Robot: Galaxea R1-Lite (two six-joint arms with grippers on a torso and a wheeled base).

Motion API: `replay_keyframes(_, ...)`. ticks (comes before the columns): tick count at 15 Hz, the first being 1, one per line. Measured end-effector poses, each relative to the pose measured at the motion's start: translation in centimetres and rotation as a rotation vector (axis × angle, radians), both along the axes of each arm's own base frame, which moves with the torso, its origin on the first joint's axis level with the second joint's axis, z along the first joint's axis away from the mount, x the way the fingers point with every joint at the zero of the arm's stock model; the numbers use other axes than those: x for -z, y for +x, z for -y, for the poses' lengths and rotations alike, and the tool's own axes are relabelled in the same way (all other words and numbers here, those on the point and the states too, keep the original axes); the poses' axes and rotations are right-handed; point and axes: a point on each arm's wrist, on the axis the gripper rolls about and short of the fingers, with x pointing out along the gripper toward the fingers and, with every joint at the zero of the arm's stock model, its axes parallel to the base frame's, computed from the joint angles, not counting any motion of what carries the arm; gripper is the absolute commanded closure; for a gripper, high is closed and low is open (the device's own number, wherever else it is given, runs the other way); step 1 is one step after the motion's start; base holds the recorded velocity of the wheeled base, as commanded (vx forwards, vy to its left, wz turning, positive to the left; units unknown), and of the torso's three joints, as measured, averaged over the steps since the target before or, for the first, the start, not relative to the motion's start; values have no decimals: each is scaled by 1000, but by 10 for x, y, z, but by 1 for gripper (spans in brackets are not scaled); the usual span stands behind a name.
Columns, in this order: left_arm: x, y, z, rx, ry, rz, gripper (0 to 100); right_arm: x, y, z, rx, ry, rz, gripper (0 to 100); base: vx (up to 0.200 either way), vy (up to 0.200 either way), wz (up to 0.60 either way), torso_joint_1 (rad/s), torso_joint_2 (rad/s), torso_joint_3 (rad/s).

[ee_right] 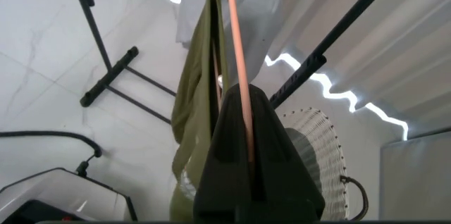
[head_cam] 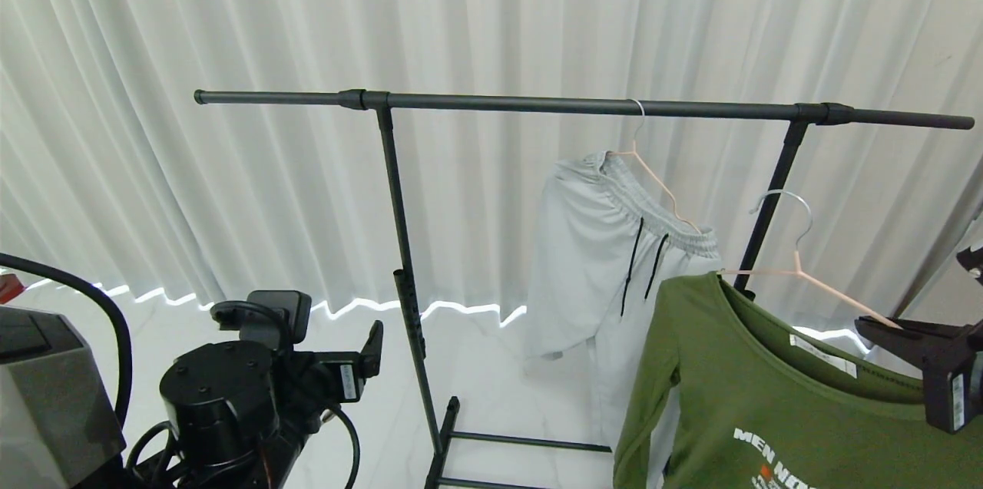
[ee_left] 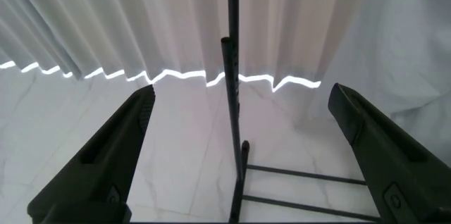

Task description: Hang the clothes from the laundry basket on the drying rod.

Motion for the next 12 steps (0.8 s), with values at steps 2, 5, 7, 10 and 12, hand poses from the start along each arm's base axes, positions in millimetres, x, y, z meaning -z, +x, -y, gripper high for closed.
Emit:
replay_keyframes(2, 1, -2, 0, 4, 4, -8, 0, 1, -2, 1, -1, 1, 0, 100, 0, 0, 0, 0, 0, 0)
replay_keyframes(5, 1, -4, -1, 5, 8, -12, 0, 2, -3, 1, 0, -1, -2, 100, 0, 0, 0, 0, 0, 0)
replay_keyframes(7, 2, -4, -1, 5, 8, -12, 0, 3, -4, 1, -1, -1, -3, 100, 0, -200, 0, 2, 2, 2)
replay_keyframes(10, 2, -4, -1, 5, 11, -16, 0, 3, -4, 1, -1, -1, -2, 100, 0, -200, 0, -2, 1, 2)
replay_keyframes(12, 2, -5, -1, 5, 12, -16, 0, 3, -4, 1, -2, 1, 1, 100, 0, -200, 0, 7, 2, 2)
